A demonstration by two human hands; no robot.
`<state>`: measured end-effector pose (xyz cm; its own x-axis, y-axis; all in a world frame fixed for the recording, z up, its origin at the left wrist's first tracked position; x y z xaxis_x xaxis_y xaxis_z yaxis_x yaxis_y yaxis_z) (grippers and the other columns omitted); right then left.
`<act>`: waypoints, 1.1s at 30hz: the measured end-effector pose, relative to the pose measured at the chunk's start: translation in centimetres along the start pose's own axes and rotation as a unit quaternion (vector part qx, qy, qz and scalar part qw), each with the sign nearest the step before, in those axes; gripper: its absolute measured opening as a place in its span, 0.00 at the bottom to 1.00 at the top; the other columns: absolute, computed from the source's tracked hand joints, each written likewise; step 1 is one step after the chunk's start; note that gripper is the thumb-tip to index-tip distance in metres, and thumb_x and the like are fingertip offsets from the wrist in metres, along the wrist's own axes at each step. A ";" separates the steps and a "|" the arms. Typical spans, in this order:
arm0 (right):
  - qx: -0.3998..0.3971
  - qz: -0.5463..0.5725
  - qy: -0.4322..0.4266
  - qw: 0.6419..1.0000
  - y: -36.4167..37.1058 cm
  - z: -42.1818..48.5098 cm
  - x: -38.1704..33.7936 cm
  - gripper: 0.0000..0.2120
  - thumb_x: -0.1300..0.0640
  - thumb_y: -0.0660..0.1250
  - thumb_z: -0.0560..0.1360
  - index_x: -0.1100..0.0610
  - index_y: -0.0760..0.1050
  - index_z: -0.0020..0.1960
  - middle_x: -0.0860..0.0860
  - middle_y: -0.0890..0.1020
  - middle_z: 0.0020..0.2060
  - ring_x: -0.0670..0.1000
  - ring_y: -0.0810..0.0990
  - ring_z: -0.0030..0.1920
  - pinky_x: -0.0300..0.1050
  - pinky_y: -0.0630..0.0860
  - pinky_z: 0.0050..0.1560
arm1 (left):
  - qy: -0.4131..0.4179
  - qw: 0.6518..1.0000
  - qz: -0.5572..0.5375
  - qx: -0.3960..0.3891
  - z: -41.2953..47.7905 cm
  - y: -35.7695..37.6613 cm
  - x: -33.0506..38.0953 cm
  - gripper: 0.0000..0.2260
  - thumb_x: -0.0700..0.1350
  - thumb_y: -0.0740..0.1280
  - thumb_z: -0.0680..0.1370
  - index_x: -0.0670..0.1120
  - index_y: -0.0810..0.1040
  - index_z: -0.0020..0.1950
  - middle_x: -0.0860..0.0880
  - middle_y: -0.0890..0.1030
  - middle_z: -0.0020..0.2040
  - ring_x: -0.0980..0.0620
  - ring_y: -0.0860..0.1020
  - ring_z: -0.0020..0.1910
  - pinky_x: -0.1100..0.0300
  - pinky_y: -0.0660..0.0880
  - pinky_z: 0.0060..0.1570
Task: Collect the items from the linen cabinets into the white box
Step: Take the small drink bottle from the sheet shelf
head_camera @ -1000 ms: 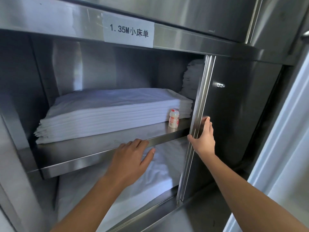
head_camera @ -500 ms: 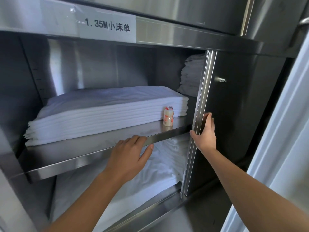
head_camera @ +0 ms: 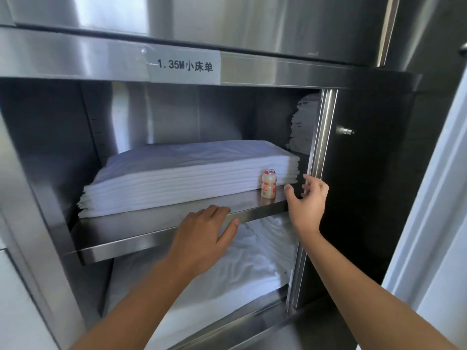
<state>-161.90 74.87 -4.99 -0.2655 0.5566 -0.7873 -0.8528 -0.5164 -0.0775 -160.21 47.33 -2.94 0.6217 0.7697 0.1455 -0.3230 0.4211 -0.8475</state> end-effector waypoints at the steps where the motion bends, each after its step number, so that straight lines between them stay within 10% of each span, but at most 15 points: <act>1: 0.007 0.013 0.011 1.000 0.1 0.2 -0.3 0.25 0.55 0.76 0.74 0.52 0.73 0.69 0.41 0.67 0.60 0.40 0.75 0.54 0.29 0.71 0.53 | -0.009 1.000 -0.002 0.001 -0.1 -0.3 -0.3 0.24 0.62 0.48 0.80 0.52 0.75 0.65 0.53 0.79 0.60 0.49 0.78 0.55 0.53 0.71 0.54; 7: -0.004 0.016 -0.067 0.998 0.9 -1.8 -1.1 0.24 0.57 0.76 0.74 0.54 0.73 0.67 0.44 0.71 0.64 0.49 0.74 0.65 0.48 0.75 0.65 | -0.030 0.999 -0.015 0.012 -0.1 -0.9 -0.5 0.22 0.61 0.49 0.80 0.53 0.74 0.65 0.54 0.79 0.60 0.50 0.77 0.54 0.54 0.72 0.55; 12: -0.071 0.017 0.048 0.996 3.9 -1.0 1.3 0.31 0.52 0.77 0.74 0.58 0.71 0.73 0.51 0.77 0.66 0.52 0.76 0.66 0.51 0.74 0.67 | -0.027 0.999 -0.018 0.007 -0.3 -0.7 0.0 0.24 0.62 0.48 0.80 0.54 0.73 0.66 0.55 0.78 0.61 0.51 0.77 0.55 0.54 0.71 0.56; 19: -0.141 -0.021 0.088 0.986 8.2 0.6 3.1 0.23 0.54 0.77 0.72 0.52 0.74 0.63 0.45 0.80 0.46 0.52 0.81 0.50 0.44 0.72 0.48 | -0.053 0.998 -0.026 0.011 -0.8 -0.6 -1.5 0.22 0.61 0.49 0.81 0.55 0.73 0.65 0.56 0.78 0.61 0.52 0.77 0.56 0.56 0.70 0.56; 26: -0.134 -0.073 0.072 0.986 9.7 1.8 3.3 0.16 0.53 0.76 0.73 0.56 0.76 0.57 0.54 0.83 0.50 0.54 0.80 0.47 0.46 0.73 0.46 | -0.072 0.997 -0.024 -0.001 -1.7 -0.9 -3.5 0.22 0.61 0.49 0.81 0.54 0.73 0.67 0.56 0.77 0.62 0.52 0.76 0.58 0.54 0.70 0.59; 33: -0.156 0.137 0.074 0.975 10.0 -3.9 -0.4 0.14 0.53 0.80 0.71 0.51 0.80 0.53 0.45 0.85 0.44 0.46 0.84 0.47 0.39 0.79 0.49 | -0.091 0.995 -0.029 0.008 -2.7 -1.5 -5.8 0.20 0.59 0.52 0.81 0.54 0.74 0.66 0.55 0.78 0.62 0.51 0.77 0.57 0.53 0.70 0.58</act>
<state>-168.56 66.92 -7.88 -0.3758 0.2820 -0.8827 -0.5742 -0.8185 -0.0171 -161.41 40.97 -3.83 0.5010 0.8170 0.2855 -0.3020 0.4742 -0.8270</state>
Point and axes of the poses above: each hand's wrist, its own z-axis towards the middle knuckle, its own y-axis out of the palm, x = y × z, the point moved 6 cm from there along z, towards the middle knuckle
